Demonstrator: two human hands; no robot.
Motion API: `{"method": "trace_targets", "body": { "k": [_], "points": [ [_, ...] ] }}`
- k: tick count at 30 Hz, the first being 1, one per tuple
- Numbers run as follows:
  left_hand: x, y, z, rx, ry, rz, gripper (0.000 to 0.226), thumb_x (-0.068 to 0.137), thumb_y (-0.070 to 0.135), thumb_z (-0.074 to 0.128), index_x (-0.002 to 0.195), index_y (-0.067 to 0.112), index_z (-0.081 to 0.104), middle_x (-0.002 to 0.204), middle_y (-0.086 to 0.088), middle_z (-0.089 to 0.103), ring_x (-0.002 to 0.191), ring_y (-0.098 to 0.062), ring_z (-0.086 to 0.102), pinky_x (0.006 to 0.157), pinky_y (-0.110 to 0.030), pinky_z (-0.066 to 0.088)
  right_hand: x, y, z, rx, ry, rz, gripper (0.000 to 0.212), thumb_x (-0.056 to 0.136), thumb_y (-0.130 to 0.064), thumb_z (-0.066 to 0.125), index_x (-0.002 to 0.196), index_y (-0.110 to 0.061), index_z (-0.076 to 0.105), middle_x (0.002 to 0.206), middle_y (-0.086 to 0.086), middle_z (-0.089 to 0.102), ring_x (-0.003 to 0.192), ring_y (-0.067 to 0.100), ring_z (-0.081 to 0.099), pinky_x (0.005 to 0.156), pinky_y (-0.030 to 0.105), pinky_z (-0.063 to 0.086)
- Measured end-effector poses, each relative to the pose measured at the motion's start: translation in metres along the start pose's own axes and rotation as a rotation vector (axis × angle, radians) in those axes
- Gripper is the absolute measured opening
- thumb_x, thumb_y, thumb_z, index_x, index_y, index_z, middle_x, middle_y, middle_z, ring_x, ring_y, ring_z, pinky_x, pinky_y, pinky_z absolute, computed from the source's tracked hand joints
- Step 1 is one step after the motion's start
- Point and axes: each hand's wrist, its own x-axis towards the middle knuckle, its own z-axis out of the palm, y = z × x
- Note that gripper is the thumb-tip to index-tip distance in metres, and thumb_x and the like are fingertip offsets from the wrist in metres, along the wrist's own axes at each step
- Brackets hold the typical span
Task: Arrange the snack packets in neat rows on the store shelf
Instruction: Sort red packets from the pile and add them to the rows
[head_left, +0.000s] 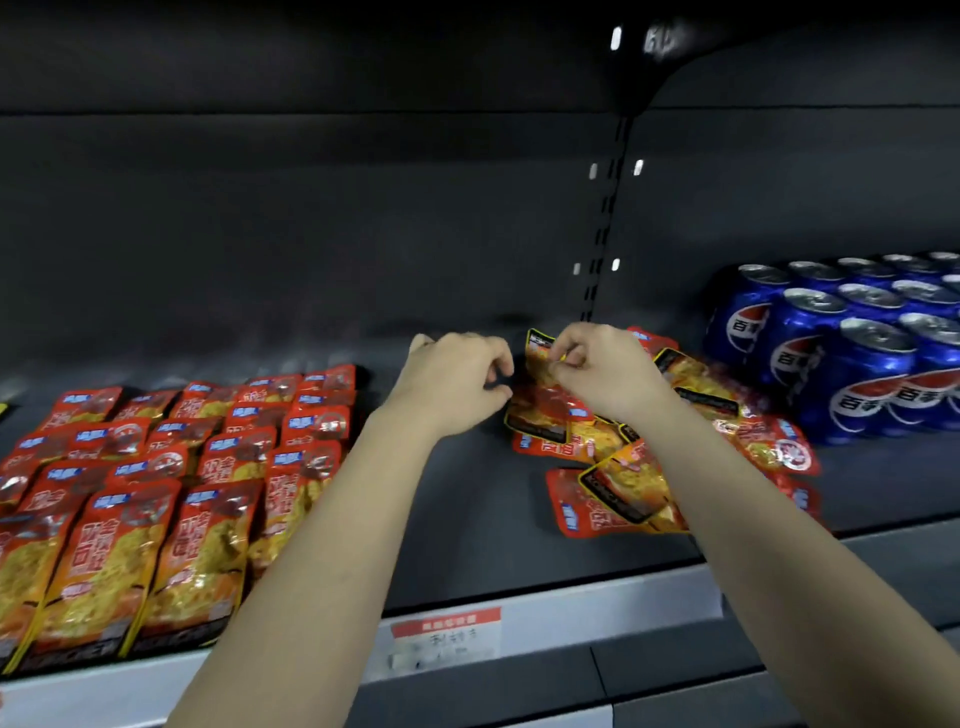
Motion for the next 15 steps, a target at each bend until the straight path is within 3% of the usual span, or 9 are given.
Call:
{"method": "trace_targets", "body": {
  "k": [5, 10, 13, 15],
  "points": [
    [0.019, 0.026, 0.012, -0.002, -0.151, -0.015, 0.019, 0.086, 0.038, 0.062, 0.093, 0.026, 0.049, 0.089, 0.011, 0.064, 0.092, -0.014, 0.056, 0.09, -0.039, 0.035, 0.004, 0.025, -0.008, -0.01, -0.007, 0.002, 0.005, 0.083, -0.018, 0.064, 0.086, -0.021, 0.066, 0.082, -0.003, 0.066, 0.08, 0.017, 0.063, 0.071, 0.028, 0.049],
    [0.03, 0.041, 0.035, -0.093, -0.136, -0.142, 0.028, 0.08, 0.035, 0.068, 0.094, 0.026, 0.045, 0.091, 0.008, 0.063, 0.095, -0.018, 0.055, 0.089, -0.041, 0.039, 0.011, 0.032, -0.007, 0.018, -0.005, 0.0, 0.012, 0.085, -0.014, 0.061, 0.092, -0.021, 0.067, 0.085, -0.004, 0.064, 0.083, 0.015, 0.061, 0.068, 0.023, 0.042],
    [0.027, 0.038, 0.04, -0.279, -0.016, -0.205, 0.029, 0.077, 0.019, 0.067, 0.093, 0.026, 0.045, 0.081, 0.007, 0.061, 0.085, -0.018, 0.057, 0.082, -0.038, 0.047, 0.011, 0.034, -0.002, 0.072, 0.058, -0.086, 0.041, 0.082, 0.002, 0.054, 0.112, -0.023, 0.064, 0.101, 0.0, 0.062, 0.091, 0.018, 0.059, 0.078, 0.026, 0.045],
    [0.024, 0.034, 0.037, -0.394, 0.121, -0.188, 0.028, 0.078, 0.012, 0.064, 0.095, 0.025, 0.047, 0.078, 0.006, 0.06, 0.075, -0.014, 0.056, 0.073, -0.033, 0.046, 0.011, 0.035, 0.002, 0.079, 0.073, -0.228, 0.068, 0.076, 0.011, 0.051, 0.132, -0.028, 0.054, 0.127, 0.001, 0.054, 0.115, 0.02, 0.051, 0.097, 0.027, 0.04]
  ]
}}
